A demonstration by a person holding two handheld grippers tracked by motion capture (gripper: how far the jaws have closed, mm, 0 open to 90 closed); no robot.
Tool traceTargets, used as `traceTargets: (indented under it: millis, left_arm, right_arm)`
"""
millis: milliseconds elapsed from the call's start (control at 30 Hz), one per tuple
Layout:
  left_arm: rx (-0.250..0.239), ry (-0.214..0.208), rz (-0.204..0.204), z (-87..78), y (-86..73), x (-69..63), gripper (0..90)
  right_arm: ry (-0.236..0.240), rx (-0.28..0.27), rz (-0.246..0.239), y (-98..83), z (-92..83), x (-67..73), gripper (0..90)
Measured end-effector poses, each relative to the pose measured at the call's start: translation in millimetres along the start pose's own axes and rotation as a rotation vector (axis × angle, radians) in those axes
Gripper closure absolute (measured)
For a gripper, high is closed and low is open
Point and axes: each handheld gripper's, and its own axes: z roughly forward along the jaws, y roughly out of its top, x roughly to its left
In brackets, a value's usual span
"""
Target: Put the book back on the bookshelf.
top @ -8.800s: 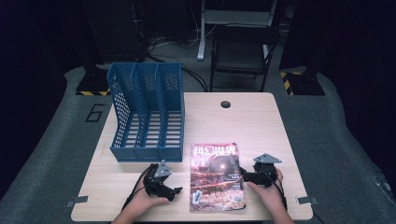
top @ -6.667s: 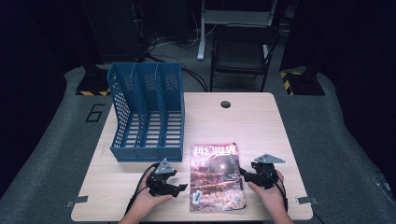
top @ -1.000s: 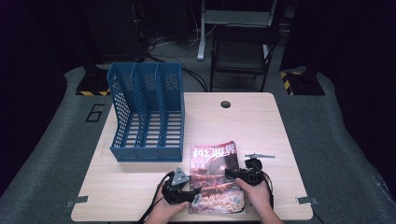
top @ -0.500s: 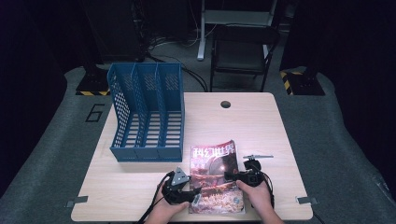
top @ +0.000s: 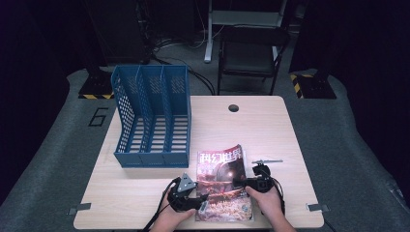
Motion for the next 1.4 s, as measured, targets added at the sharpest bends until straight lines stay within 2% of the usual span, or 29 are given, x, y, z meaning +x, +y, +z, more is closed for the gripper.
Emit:
traceTargets:
  millis: [400,500,567,633,767,833,900,967,1067,1267,1400]
  left_arm:
    - [-0.001,0.0,0.0,0.1,0.0,0.0,37.7]
    - [-0.009,0.006,-0.001,0.7,-0.3,-0.3,37.7]
    - [-0.009,0.004,-0.005,0.7,-0.3,-0.4,37.7]
    - [-0.008,0.006,-0.002,0.6,-0.3,-0.4,37.7]
    - [-0.009,0.004,-0.006,0.7,-0.3,-0.5,37.7]
    - [-0.009,0.004,-0.005,0.6,-0.3,-0.4,37.7]
    - [-0.009,0.004,-0.006,0.6,-0.3,-0.4,37.7]
    - [-0.009,0.005,-0.004,0.5,-0.3,-0.2,37.7]
    - [0.0,0.001,0.006,-0.3,0.2,0.9,37.7]
    - [-0.01,0.002,-0.007,0.3,-0.4,0.9,37.7]
    - [-0.008,-0.012,-0.009,-0.2,-0.3,2.2,37.6]
  right_arm:
    - [0.034,-0.011,0.004,0.5,-2.5,-0.3,82.9]
    - [0.056,-0.018,0.008,0.4,-4.0,-1.4,84.7]
    - [0.066,-0.017,0.031,0.0,-5.5,0.3,85.2]
    - [0.073,-0.027,0.012,0.2,-5.6,-1.1,85.3]
    - [0.084,-0.031,0.013,0.0,-6.8,-0.8,85.5]
    - [0.084,-0.04,0.002,-0.1,-7.4,0.2,85.5]
    - [0.083,-0.042,0.011,-0.6,-8.3,2.8,85.6]
    - [0.083,-0.057,-0.016,-0.7,-8.4,2.3,85.6]
    - [0.083,-0.061,-0.023,-1.1,-9.3,3.3,85.6]
    - [0.081,-0.088,-0.039,-2.0,-11.2,7.3,85.7]
    - [0.074,-0.108,-0.06,-2.6,-12.2,10.4,85.7]
